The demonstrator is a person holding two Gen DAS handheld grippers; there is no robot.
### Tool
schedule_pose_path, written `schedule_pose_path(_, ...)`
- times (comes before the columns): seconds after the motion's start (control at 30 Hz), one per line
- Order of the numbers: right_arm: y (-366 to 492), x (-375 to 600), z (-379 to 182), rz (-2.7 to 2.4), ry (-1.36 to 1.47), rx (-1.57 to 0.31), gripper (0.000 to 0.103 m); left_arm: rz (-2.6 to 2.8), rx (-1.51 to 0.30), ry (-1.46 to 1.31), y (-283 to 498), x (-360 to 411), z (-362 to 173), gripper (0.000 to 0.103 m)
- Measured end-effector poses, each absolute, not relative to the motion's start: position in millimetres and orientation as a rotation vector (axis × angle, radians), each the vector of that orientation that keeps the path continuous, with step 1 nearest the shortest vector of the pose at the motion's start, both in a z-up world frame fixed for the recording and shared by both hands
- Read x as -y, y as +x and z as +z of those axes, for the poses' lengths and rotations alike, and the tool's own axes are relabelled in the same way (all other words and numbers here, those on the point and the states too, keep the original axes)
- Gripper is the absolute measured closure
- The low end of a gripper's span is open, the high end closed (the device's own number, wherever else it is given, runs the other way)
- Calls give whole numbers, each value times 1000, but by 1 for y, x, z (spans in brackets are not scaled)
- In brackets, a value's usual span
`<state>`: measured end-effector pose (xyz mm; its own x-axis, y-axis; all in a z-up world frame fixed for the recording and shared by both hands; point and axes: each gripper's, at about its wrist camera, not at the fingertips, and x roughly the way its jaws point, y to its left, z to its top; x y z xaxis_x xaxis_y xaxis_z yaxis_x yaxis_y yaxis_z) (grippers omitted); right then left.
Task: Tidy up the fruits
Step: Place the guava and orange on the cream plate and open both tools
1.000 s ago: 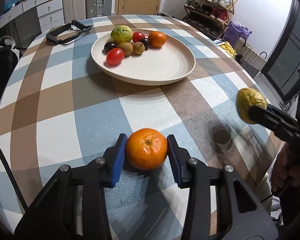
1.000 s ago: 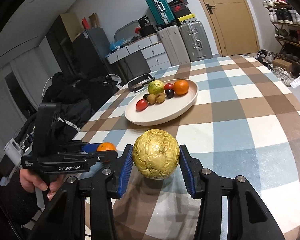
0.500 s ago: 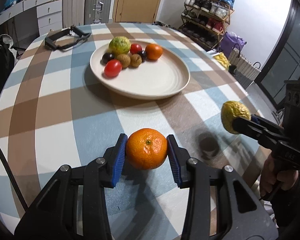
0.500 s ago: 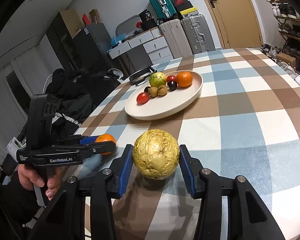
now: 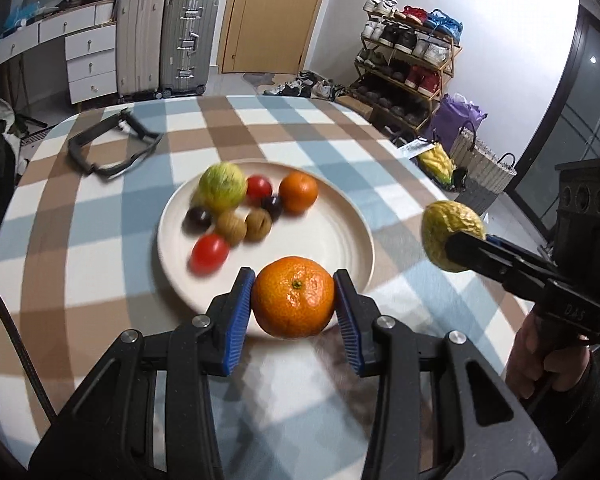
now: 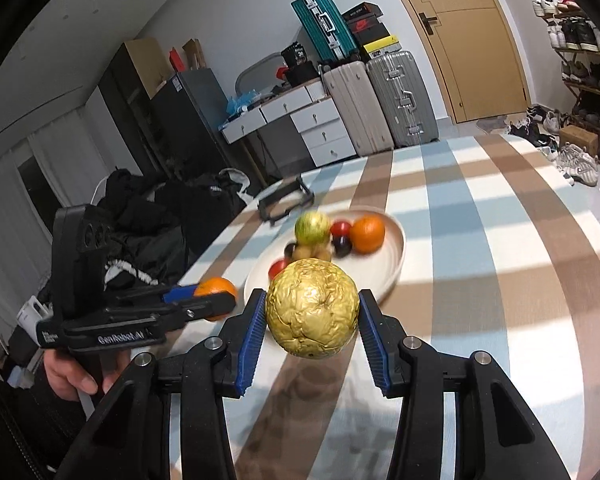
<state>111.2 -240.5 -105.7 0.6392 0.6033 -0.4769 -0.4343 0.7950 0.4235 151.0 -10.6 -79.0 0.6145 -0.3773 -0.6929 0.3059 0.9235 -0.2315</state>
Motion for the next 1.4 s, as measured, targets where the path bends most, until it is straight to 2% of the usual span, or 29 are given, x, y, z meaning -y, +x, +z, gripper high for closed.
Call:
schedule_pose_path(0.3,176,239,-97,609,302,-671,57,-431,-853,-73,212,37,-92,66)
schedule_pose_path(0.63,231,232,-127,586,310,-787,57,-479,-913,21,248,61,-121,66)
schedule_pose_path(1.3,253,217,-147,587,260,-845,56,-481,-969,7,266,63,-139,66)
schedule_pose_path(1.4,251,218,-145,576,261,-837,53,-473,-961,4,263,60,-131,63)
